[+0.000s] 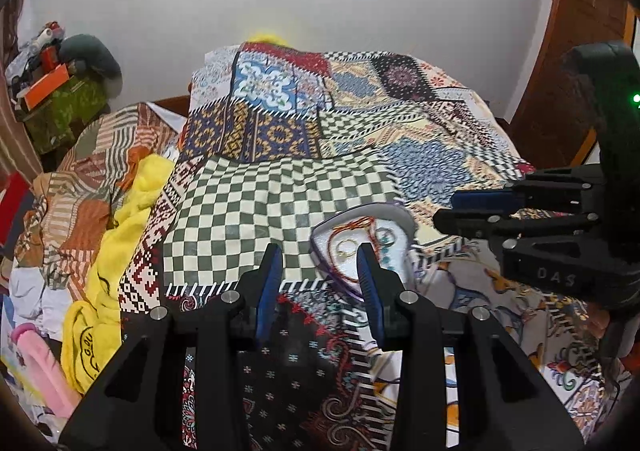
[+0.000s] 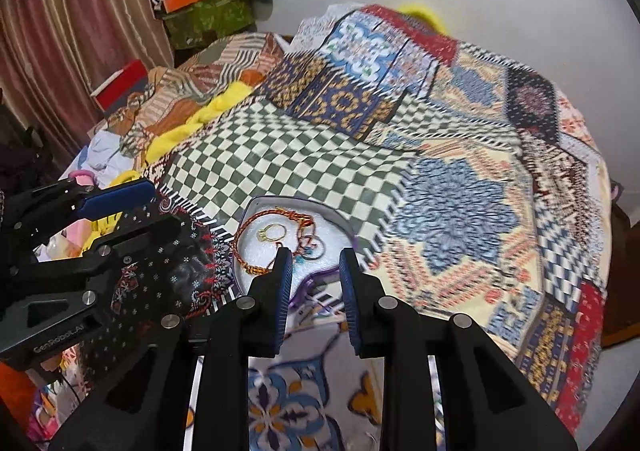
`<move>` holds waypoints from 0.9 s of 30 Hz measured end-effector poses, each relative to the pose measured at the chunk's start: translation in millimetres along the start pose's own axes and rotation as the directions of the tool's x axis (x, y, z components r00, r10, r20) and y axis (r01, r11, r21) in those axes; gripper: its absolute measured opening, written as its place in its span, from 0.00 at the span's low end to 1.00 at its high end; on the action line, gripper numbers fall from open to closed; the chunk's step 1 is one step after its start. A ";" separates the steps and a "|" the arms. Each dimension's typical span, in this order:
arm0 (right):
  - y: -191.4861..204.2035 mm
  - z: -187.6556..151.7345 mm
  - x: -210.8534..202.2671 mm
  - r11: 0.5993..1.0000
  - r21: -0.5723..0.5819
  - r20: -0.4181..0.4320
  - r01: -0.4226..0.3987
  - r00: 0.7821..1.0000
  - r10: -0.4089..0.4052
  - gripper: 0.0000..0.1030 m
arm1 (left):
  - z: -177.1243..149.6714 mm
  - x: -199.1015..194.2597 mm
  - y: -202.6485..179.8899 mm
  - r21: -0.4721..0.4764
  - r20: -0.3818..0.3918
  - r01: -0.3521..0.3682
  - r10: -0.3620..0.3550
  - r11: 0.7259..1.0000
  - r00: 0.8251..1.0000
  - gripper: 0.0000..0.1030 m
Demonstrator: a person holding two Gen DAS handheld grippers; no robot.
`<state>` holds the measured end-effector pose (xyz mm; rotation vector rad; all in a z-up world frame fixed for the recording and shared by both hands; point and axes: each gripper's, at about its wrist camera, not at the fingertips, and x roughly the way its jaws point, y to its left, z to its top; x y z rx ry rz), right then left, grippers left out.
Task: Organize jewelry
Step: 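Lift both open tools away from the tin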
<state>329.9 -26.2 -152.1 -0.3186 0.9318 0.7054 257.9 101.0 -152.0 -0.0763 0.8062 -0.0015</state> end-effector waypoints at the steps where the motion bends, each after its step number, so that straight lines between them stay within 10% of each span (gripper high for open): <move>1: -2.4 -1.2 -7.0 1.000 0.003 0.013 0.008 1.000 -0.008 0.21 | 1.2 -4.0 -4.1 0.007 0.006 0.002 -0.002 1.000 1.000 0.36; 15: -39.7 -29.6 -79.0 0.989 0.012 0.148 0.150 0.978 -0.150 0.38 | 5.6 -16.0 -60.3 0.068 0.008 0.061 -0.062 0.996 0.998 0.38; 27: -60.3 -76.5 -25.7 0.996 0.072 -0.017 0.054 0.998 -0.052 0.38 | -16.0 8.3 -90.5 0.112 -0.068 0.088 -0.081 0.990 0.994 0.38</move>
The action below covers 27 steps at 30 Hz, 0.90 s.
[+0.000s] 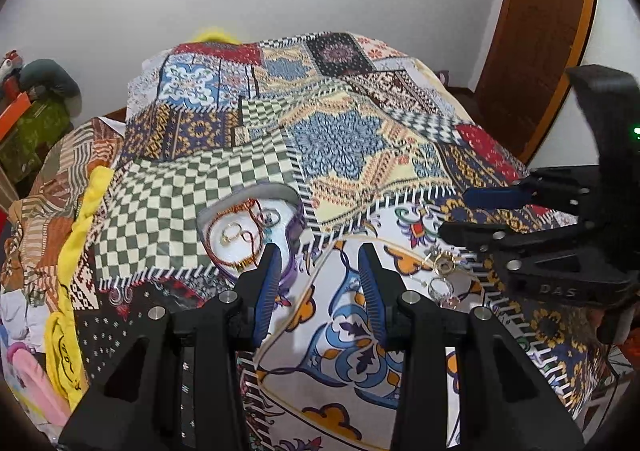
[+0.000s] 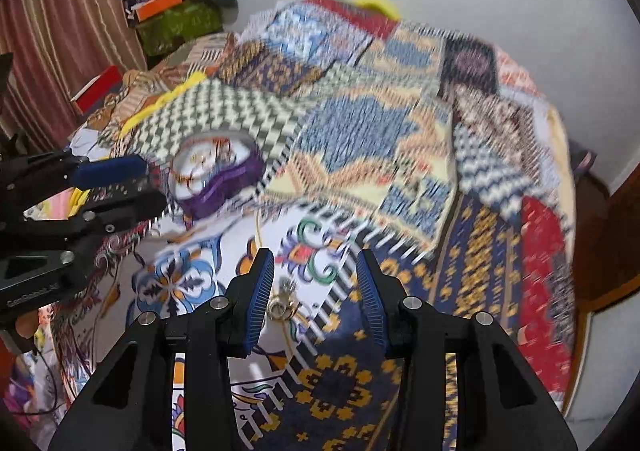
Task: Organize jewelry
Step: 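Lift both open tools away from the tin, then grasp a silver ring with the left tool while the right tool grasps an earring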
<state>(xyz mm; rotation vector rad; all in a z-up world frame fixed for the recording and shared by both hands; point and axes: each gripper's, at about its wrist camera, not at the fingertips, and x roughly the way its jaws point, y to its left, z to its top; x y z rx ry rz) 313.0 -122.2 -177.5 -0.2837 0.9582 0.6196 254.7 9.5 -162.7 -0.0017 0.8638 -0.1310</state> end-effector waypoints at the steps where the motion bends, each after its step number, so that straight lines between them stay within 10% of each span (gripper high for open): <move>1: -1.7 -1.3 5.9 1.000 0.013 -0.016 -0.019 1.000 0.019 0.38 | -2.5 2.4 0.3 0.000 -0.008 0.000 0.000 1.000 1.000 0.38; 10: -4.7 -8.5 20.3 0.996 0.043 -0.069 -0.084 0.994 0.087 0.09 | -15.9 16.5 5.0 -0.021 -0.062 0.013 -0.014 1.000 0.998 0.38; 27: -16.7 -13.6 -30.7 0.998 0.055 0.053 -0.021 0.998 0.018 0.09 | -16.1 15.4 -45.6 0.045 -0.078 0.101 -0.097 0.994 0.992 0.38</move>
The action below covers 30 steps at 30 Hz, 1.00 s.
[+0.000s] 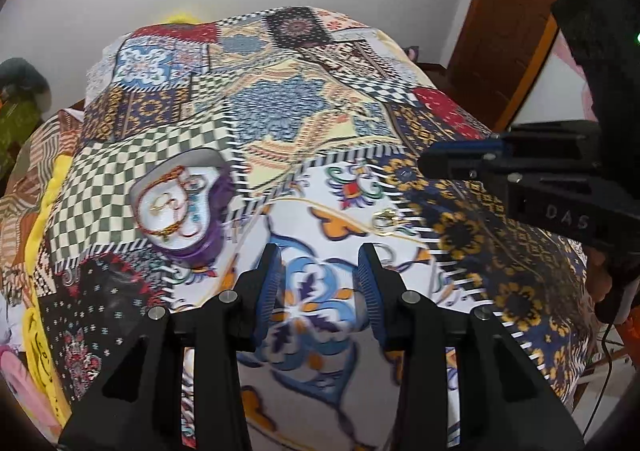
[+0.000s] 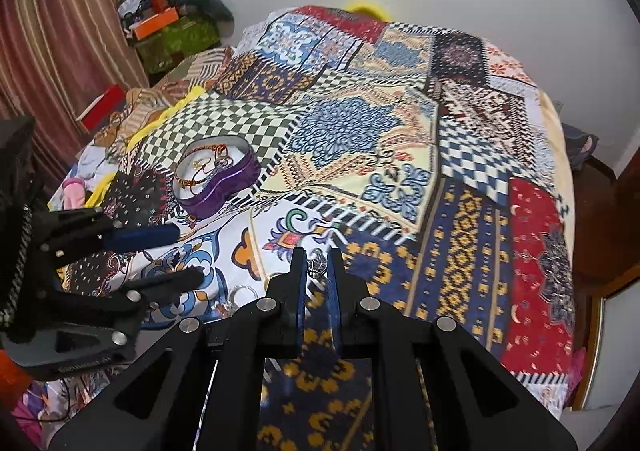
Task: Organize jewelry
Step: 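Grasp a silver ring with the left tool while the right tool grasps an earring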
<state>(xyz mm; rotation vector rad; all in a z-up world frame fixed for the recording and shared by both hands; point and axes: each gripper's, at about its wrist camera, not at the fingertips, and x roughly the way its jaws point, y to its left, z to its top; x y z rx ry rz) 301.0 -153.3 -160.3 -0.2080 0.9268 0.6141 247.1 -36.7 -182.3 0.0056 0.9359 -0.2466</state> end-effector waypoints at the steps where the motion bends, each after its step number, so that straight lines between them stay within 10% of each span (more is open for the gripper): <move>1: -1.6 -2.1 -4.1 1.000 0.002 0.007 0.005 1.000 -0.005 0.09 | 0.3 2.2 -4.6 0.007 -0.005 0.006 -0.006 1.000 1.000 0.38; 11: -12.5 -12.7 -10.3 0.999 0.037 0.010 0.001 1.000 -0.001 0.09 | -1.3 27.8 -28.6 0.048 -0.050 0.029 -0.027 0.998 0.998 0.37; 14: -13.9 -14.5 -11.5 0.999 0.040 0.011 -0.001 1.000 0.001 0.09 | -1.4 29.9 -27.5 0.049 -0.053 0.049 -0.047 0.998 0.997 0.19; 30: 3.9 0.0 -26.9 0.999 0.035 0.060 -0.015 0.998 0.013 0.09 | -4.2 1.5 -15.3 0.022 0.022 -0.002 0.002 1.000 1.000 0.19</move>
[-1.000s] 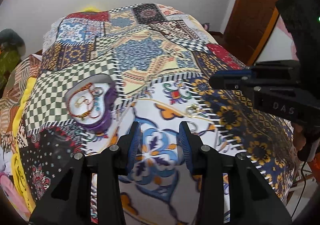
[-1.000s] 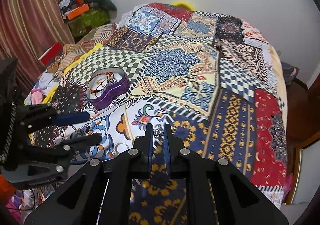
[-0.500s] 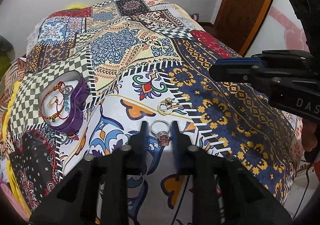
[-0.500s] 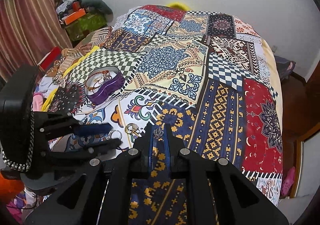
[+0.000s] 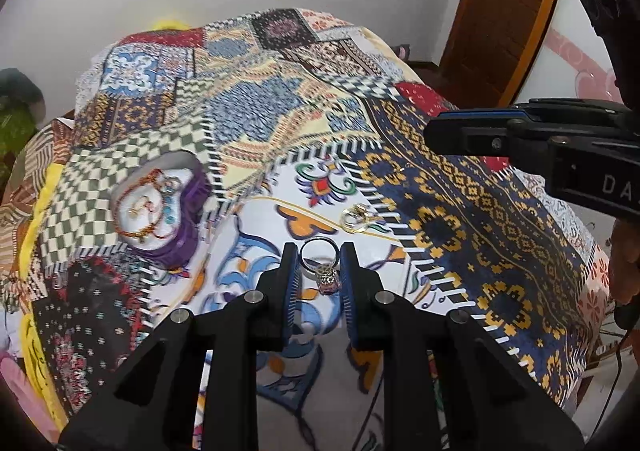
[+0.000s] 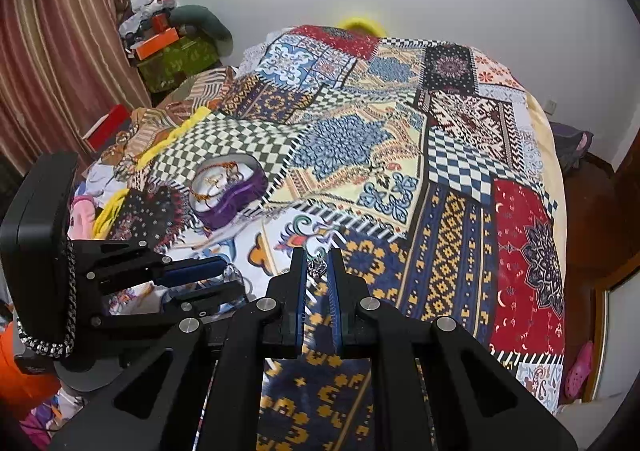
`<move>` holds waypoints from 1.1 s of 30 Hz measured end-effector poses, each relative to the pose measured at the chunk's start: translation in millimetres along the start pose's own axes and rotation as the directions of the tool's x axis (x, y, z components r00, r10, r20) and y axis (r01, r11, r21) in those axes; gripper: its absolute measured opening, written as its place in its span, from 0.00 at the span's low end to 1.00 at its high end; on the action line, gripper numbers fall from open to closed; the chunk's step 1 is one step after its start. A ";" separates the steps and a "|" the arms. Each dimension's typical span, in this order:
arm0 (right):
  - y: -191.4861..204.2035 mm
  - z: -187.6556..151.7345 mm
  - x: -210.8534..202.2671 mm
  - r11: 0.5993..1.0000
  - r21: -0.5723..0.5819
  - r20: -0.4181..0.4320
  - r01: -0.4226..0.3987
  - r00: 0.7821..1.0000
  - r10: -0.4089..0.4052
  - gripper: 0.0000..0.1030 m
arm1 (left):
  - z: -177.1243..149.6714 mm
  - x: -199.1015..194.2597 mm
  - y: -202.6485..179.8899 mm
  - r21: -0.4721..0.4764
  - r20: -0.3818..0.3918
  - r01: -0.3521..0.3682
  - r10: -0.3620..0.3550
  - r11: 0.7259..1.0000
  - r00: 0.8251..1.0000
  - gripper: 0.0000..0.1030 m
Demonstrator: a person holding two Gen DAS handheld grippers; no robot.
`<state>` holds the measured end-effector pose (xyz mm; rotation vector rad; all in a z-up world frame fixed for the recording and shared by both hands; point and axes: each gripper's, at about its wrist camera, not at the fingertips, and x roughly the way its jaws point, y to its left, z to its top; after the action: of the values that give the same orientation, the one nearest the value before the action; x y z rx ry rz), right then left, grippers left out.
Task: Organize jewelry
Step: 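Grasp a silver ring with the left tool while the right tool grasps an earring, then carry both pieces over the purple tin and open both tools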
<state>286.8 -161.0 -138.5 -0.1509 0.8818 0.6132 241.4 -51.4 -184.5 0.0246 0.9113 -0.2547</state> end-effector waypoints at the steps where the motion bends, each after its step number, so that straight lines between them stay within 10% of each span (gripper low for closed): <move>1: 1.9 2.0 -0.8 1.000 0.000 0.004 -0.001 1.000 0.001 0.09 | 0.6 -2.6 2.5 -0.004 0.005 -0.005 0.005 1.000 1.000 0.19; 33: 76.5 70.3 53.1 0.993 -0.076 0.031 -0.095 0.995 0.097 0.09 | 24.8 -27.7 124.7 -0.172 0.109 -0.109 0.128 0.979 0.986 0.19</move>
<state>316.9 -49.2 -124.7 -0.1653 0.8366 0.7369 273.1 72.0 -158.4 -0.0889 0.8063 -0.0677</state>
